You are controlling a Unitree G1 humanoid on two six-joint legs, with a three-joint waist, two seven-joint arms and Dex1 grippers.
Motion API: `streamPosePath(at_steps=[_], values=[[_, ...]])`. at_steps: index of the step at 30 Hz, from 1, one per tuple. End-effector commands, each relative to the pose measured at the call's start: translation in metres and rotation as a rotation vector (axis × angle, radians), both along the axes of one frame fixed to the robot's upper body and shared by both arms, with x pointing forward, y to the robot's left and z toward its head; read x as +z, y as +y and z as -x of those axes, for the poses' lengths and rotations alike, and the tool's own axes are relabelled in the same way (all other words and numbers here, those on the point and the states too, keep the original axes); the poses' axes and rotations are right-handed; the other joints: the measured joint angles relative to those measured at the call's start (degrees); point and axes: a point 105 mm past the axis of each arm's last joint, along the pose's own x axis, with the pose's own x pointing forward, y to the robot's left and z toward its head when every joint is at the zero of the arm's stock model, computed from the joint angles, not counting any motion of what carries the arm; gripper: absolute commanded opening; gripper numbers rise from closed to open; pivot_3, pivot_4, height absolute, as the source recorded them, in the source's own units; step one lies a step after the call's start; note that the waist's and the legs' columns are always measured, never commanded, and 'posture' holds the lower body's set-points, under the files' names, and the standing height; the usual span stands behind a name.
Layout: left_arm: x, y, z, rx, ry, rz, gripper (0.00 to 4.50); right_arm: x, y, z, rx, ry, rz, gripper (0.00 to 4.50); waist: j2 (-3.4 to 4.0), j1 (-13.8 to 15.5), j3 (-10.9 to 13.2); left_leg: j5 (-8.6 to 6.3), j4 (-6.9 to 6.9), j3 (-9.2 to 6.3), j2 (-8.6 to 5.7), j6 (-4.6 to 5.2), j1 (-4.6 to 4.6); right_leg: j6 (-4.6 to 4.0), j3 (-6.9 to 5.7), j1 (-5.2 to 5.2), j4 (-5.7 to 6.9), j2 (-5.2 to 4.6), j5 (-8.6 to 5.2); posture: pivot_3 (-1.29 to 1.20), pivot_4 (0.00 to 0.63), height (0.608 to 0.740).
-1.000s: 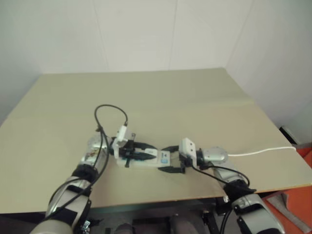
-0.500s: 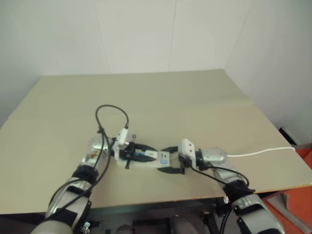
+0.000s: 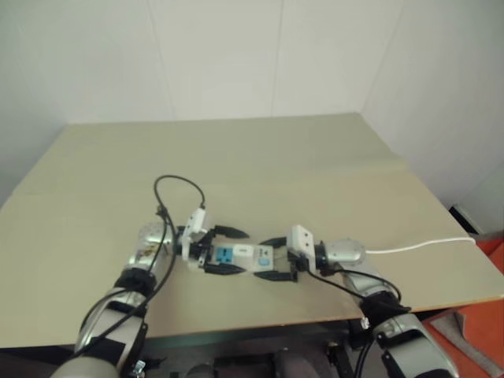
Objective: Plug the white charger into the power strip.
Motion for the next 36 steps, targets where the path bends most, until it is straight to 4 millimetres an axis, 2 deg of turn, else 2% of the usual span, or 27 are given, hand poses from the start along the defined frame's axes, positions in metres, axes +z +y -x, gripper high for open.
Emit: streamPosePath(at_steps=[1, 4, 8, 11, 15, 17, 19, 22, 25, 28, 32, 36], values=[[-0.009, 0.003, 0.003, 0.000, 0.036, -0.023, 4.46, -0.010, 0.000, 0.004, 0.019, 0.000, 0.055, 3.42, 0.00, 0.00, 0.00, 0.00, 0.00, 0.00, 0.00, 0.00, 0.00, 0.00, 0.00, 0.00, 0.00, 0.00, 0.00, 0.00, 0.150, 0.740], [0.003, 0.007, 0.001, 0.008, 0.025, -0.007, 4.46, -0.009, 0.000, 0.005, 0.030, 0.026, 0.055, 3.42, 0.00, -0.01, 0.00, 0.00, 0.00, 0.00, 0.00, 0.00, -0.01, 0.00, 0.00, -0.02, 0.00, 0.00, 0.00, 0.00, 0.150, 0.740], [0.036, 0.018, -0.002, 0.031, -0.023, 0.097, 4.46, -0.002, -0.001, -0.001, 0.011, 0.074, 0.026, 3.42, -0.02, -0.11, 0.05, 0.00, 0.00, 0.01, 0.02, 0.00, -0.30, 0.00, 0.02, -0.36, 0.04, 0.01, 0.00, 0.00, 0.150, 0.740], [0.051, 0.032, -0.004, 0.063, -0.039, 0.126, 4.50, 0.002, -0.002, -0.004, 0.002, 0.064, 0.017, 4.39, -0.03, 0.07, 0.07, 0.00, 0.02, -0.04, 0.02, 0.00, -0.63, 0.01, -0.04, -0.62, 0.03, 0.00, 0.01, 0.00, 0.150, 0.740], [0.062, 0.050, -0.001, 0.107, -0.075, 0.130, 4.50, 0.008, -0.007, -0.005, 0.003, 0.062, 0.008, 4.45, -0.02, 0.16, 0.10, 0.01, 0.08, -0.03, 0.01, 0.00, -1.31, 0.00, -0.02, -1.37, 0.13, -0.01, 0.07, 0.00, 0.150, 0.740], [0.066, 0.062, 0.001, 0.141, -0.090, 0.126, 4.50, 0.012, -0.012, -0.004, 0.005, 0.053, 0.011, 4.45, -0.01, 0.21, 0.11, 0.01, 0.08, -0.04, 0.01, 0.01, -1.36, -0.01, -0.04, -1.40, 0.12, -0.01, 0.07, 0.00, 0.150, 0.740], [0.074, 0.081, 0.004, 0.205, -0.121, 0.131, 4.50, 0.025, -0.025, -0.003, -0.019, -0.042, 0.024, 4.45, 0.02, 0.44, 0.17, 0.01, 0.09, -0.04, -0.02, 0.00, -1.40, -0.01, -0.05, -1.42, 0.11, -0.04, 0.07, 0.00, 0.150, 0.740], [0.078, 0.092, 0.008, 0.245, -0.133, 0.133, 4.50, 0.038, -0.037, 0.000, -0.043, -0.110, 0.037, 4.45, 0.03, 0.92, 0.49, 0.01, 0.09, -0.05, 0.01, 0.00, -1.61, -0.01, -0.08, -1.61, 0.10, -0.04, 0.06, 0.00, 0.150, 0.740], [0.077, 0.104, 0.018, 0.281, -0.136, 0.102, 4.50, 0.063, -0.065, 0.016, 0.000, -0.137, 0.069, 4.45, 0.16, 1.52, 0.84, 0.01, 0.10, -0.04, 0.00, 0.00, -1.64, -0.01, -0.08, -1.62, 0.09, -0.06, 0.06, 0.00, 0.150, 0.740], [0.070, 0.111, 0.027, 0.312, -0.139, 0.060, 4.50, 0.086, -0.096, 0.018, -0.042, -0.162, 0.115, 4.45, 0.19, 1.75, 1.02, 0.01, 0.10, -0.02, 0.00, 0.00, -1.67, -0.01, -0.10, -1.62, 0.06, -0.08, 0.06, 0.00, 0.150, 0.740], [0.065, 0.118, 0.038, 0.348, -0.134, 0.037, 4.50, 0.095, -0.119, 0.028, -0.054, -0.180, 0.188, 4.45, 0.15, 1.84, 1.05, 0.01, 0.10, -0.02, 0.02, 0.00, -1.65, -0.02, -0.15, -1.61, 0.04, -0.09, 0.04, 0.00, 0.150, 0.740], [0.065, 0.122, 0.046, 0.379, -0.129, 0.033, 4.50, 0.096, -0.130, 0.036, -0.077, -0.188, 0.207, 4.45, 0.14, 1.83, 1.07, 0.01, 0.10, 0.02, 0.00, 0.00, -1.65, -0.01, -0.11, -1.61, 0.04, -0.12, 0.04, 0.00, 0.150, 0.740]])
